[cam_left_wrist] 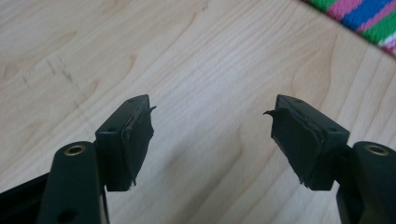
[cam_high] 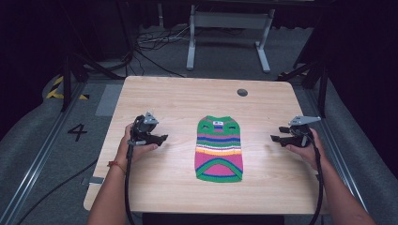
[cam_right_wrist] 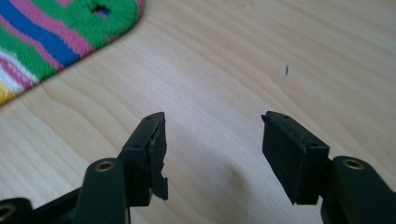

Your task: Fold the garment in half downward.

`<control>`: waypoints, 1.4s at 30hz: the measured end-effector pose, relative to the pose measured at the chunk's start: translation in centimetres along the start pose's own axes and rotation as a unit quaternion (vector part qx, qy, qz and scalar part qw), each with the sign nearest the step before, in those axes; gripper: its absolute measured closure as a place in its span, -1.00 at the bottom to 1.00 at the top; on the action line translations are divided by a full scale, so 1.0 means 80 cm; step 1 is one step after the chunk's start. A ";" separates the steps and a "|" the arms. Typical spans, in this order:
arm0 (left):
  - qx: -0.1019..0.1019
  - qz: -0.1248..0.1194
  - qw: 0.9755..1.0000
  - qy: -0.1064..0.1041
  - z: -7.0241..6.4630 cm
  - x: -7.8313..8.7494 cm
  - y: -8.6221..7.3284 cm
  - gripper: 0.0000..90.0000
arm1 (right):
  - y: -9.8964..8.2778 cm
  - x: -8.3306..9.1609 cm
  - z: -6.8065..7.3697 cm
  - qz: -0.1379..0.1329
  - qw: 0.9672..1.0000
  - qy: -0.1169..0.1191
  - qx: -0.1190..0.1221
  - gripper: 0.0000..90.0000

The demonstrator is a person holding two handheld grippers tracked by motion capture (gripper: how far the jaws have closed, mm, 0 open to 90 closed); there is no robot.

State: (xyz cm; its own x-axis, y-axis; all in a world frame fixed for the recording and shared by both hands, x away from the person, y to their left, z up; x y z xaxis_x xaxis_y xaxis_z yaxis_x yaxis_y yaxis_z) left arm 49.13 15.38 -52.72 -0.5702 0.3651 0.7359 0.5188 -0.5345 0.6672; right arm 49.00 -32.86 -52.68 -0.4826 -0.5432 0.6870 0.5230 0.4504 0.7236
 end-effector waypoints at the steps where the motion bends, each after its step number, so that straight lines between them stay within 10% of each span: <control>1: -0.006 0.003 1.000 -0.005 0.000 -0.003 0.003 -0.30 | 0.005 -0.001 0.001 -0.004 1.000 0.004 -0.002 -0.07; 24: -0.044 -0.021 0.997 -0.064 -0.049 -0.087 0.128 -0.15 | 0.107 -0.103 0.038 0.002 0.999 0.037 0.027 0.04; 42: -0.025 0.001 0.997 -0.070 -0.069 -0.163 0.150 0.18 | 0.130 -0.178 0.046 0.016 0.999 0.041 0.000 0.15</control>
State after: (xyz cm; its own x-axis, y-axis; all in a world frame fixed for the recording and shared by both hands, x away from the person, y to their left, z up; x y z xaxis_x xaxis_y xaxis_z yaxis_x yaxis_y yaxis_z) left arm 59.25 0.00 -54.93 -0.4728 0.4660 0.7479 0.4856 -0.5704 0.6624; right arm 58.73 -17.80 -54.68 -0.4067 -0.5840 0.7025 0.5380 0.4684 0.7008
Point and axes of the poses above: each handheld gripper's, and its own axes: x roughly backward along the jaws, y roughly out of its top, z roughly to its left, the point moved 7 cm from there along -x, roughly forward along the jaws, and after that the axes turned 6 degrees about y, right-handed, at the moved point
